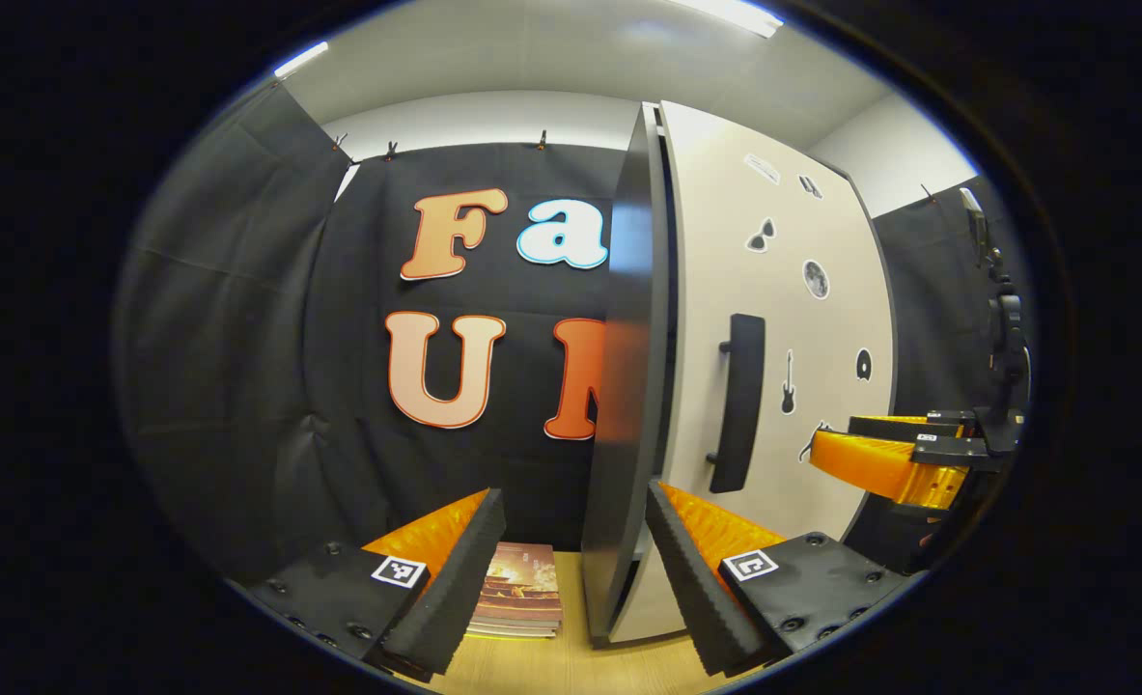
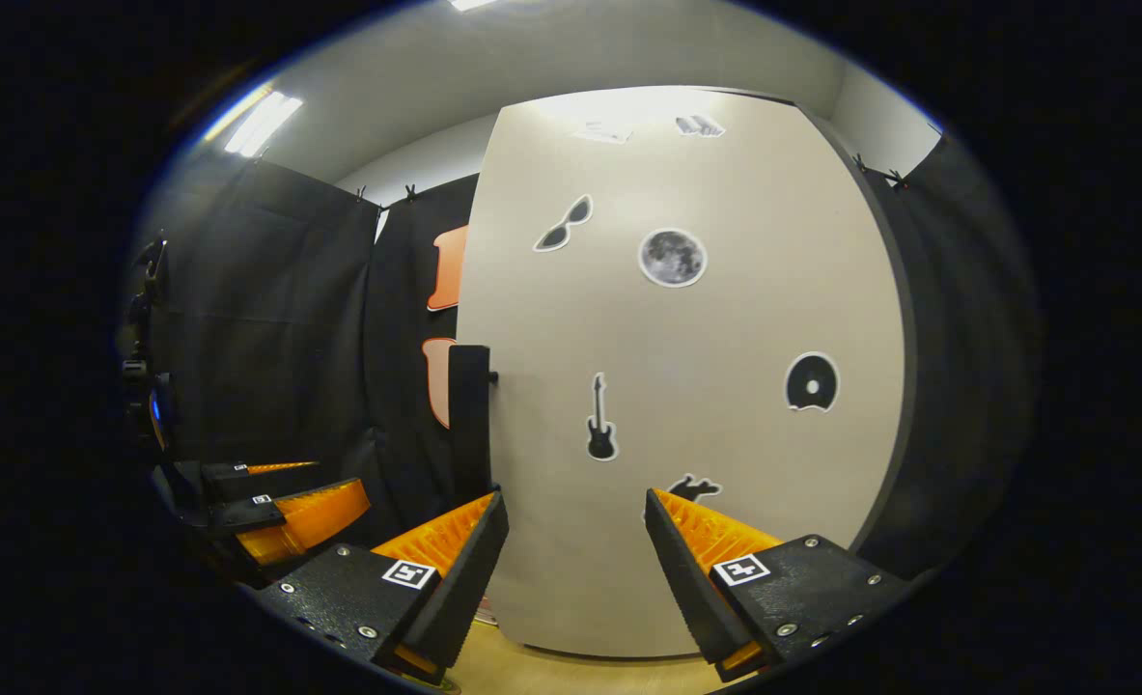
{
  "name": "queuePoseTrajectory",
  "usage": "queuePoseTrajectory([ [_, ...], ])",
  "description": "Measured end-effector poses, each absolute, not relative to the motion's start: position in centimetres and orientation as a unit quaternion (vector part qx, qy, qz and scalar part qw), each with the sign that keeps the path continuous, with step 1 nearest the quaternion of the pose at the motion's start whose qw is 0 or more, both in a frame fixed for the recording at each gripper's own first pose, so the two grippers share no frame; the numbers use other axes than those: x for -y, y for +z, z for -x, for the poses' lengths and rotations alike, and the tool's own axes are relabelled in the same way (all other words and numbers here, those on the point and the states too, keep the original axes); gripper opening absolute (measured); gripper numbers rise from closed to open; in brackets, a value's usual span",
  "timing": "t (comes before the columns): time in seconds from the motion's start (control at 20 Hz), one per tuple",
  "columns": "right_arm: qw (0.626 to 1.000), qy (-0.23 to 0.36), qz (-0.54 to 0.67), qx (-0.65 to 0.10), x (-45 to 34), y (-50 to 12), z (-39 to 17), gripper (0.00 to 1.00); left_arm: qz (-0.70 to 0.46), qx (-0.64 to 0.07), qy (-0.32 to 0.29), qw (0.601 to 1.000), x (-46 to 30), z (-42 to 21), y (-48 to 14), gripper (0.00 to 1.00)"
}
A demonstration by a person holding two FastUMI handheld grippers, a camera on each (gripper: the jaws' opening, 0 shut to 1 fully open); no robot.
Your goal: Open the cabinet door with the right hand, grasp the bottle in the cabinet with the left hand and place it on the coaster, then close the cabinet door with the right hand.
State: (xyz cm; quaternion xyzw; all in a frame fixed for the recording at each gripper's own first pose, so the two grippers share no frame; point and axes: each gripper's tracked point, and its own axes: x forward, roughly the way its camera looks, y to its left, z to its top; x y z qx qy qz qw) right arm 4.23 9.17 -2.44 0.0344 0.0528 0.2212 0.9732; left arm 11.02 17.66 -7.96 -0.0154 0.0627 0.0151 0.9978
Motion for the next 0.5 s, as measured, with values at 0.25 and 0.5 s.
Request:
queuePoseTrajectory([
  [0.25, 0.981, 0.190, -0.014, -0.023, -1.7, -0.2, -1.2, 0.89, 0.031, -0.069, 0.005, 0.997, -13.4, -10.3, -5.1, 0.95],
  [0.5, 0.985, 0.169, -0.020, 0.003, 4.7, 2.0, 1.9, 0.89, 0.005, -0.038, 0.010, 0.999, -8.5, -8.5, -1.2, 0.96],
])
